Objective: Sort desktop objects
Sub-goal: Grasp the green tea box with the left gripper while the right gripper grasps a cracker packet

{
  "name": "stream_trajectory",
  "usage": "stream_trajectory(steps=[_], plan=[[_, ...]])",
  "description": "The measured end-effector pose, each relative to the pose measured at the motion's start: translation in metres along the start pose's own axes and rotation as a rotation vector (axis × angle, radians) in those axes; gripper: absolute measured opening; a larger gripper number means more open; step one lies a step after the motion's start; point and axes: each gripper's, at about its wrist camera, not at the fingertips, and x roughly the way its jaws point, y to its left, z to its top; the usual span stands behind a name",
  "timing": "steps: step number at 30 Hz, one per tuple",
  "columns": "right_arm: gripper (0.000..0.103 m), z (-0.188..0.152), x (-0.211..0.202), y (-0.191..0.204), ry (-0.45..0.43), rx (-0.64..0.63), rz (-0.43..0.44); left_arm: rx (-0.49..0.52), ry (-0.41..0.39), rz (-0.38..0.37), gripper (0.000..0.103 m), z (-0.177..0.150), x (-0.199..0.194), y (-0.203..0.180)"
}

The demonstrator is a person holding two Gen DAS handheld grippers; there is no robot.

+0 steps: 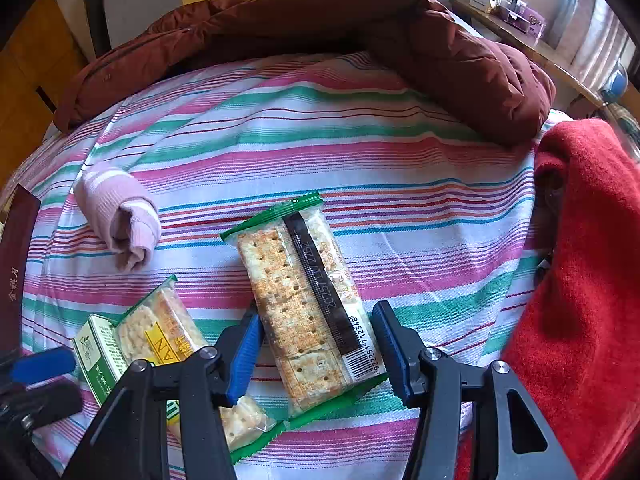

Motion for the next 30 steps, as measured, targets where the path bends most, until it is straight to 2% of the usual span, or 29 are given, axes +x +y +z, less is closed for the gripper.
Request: stream_trajectory(steps=[3, 5, 7, 14, 18, 22, 25, 28, 30], plan=[[0.056, 0.000, 0.000, 0.001, 0.000, 0.003, 0.002, -0.027, 0.026, 0.008, 0.052, 0.007, 0.014, -0.005], [0.056, 0.000, -0.001, 0.001, -0.001, 0.003, 0.003, -0.022, 0.031, 0.043, 0.052, 0.009, 0.022, -0.008], [0.056, 0.000, -0.002, 0.002, -0.001, 0.003, 0.005, -0.027, 0.028, 0.036, 0.052, 0.007, 0.025, -0.009], [0.055, -0.002, -0.007, 0.011, -0.001, -0.028, 0.043, 0.100, 0.012, 0.073, 0.054, 0.005, 0.022, -0.019], [0.055, -0.003, -0.005, 0.012, 0.000, -0.037, 0.039, 0.054, 0.023, 0.081, 0.052, 0.009, 0.017, -0.011], [0.056, -0.002, -0.002, 0.004, -0.002, -0.013, 0.029, -0.008, 0.041, 0.056, 0.053, 0.012, 0.019, -0.015], [0.056, -0.003, -0.003, 0.004, -0.003, -0.003, 0.031, 0.038, 0.050, 0.108, 0.052, 0.010, 0.028, -0.023], [0.056, -0.006, -0.003, 0.005, -0.002, -0.014, 0.025, 0.071, 0.021, 0.103, 0.052, 0.004, 0.025, -0.020], [0.055, -0.006, -0.004, 0.006, -0.002, -0.028, 0.019, 0.106, 0.012, 0.094, 0.048, 0.002, 0.021, -0.018]])
